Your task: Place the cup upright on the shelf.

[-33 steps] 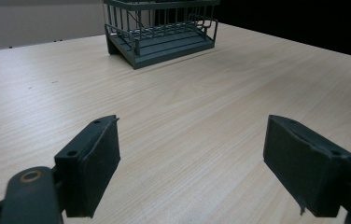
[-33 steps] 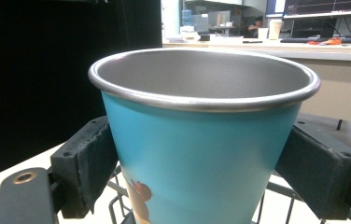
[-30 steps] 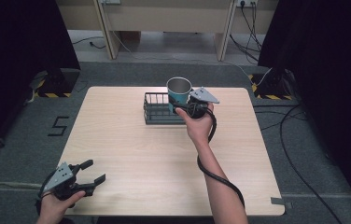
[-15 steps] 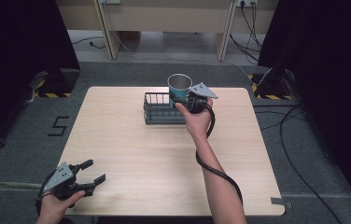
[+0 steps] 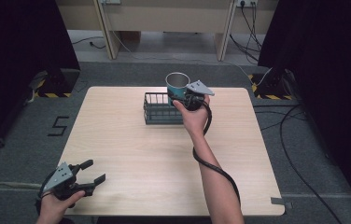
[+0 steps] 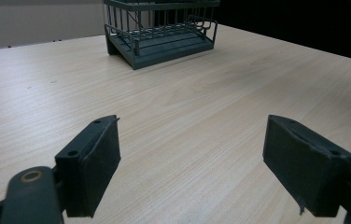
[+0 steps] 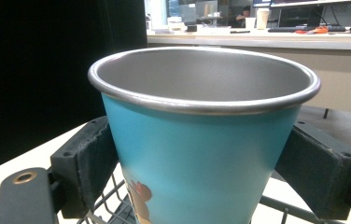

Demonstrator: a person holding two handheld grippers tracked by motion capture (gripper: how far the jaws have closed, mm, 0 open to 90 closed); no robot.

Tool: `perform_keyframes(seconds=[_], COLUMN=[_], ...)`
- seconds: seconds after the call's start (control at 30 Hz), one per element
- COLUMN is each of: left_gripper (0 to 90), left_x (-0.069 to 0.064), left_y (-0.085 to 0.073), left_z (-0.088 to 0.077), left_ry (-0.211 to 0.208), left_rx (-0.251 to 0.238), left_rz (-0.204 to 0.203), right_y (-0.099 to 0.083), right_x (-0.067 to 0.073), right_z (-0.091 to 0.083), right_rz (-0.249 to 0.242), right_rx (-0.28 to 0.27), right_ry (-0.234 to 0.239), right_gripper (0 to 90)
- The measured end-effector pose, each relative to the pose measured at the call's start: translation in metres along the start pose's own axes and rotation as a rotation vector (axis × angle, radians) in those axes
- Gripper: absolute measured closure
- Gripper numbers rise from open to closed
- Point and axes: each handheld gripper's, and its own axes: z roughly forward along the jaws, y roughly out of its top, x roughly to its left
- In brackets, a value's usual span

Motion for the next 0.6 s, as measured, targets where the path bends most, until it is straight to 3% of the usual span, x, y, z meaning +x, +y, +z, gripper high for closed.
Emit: perform_keyframes(seconds=[0.6], left_gripper=[18.2], left_x=[0.0], left_y=[0.0], left_z=[0.0], left_ry=[-0.001], left_rx=[-0.003], left_rz=[-0.002], right_y=[-0.013], right_x=[-0.002], right_z=[0.022], right_rz=[0.01], right_rx=[0.062], right_ry=[-0.01], right_gripper=[16.4])
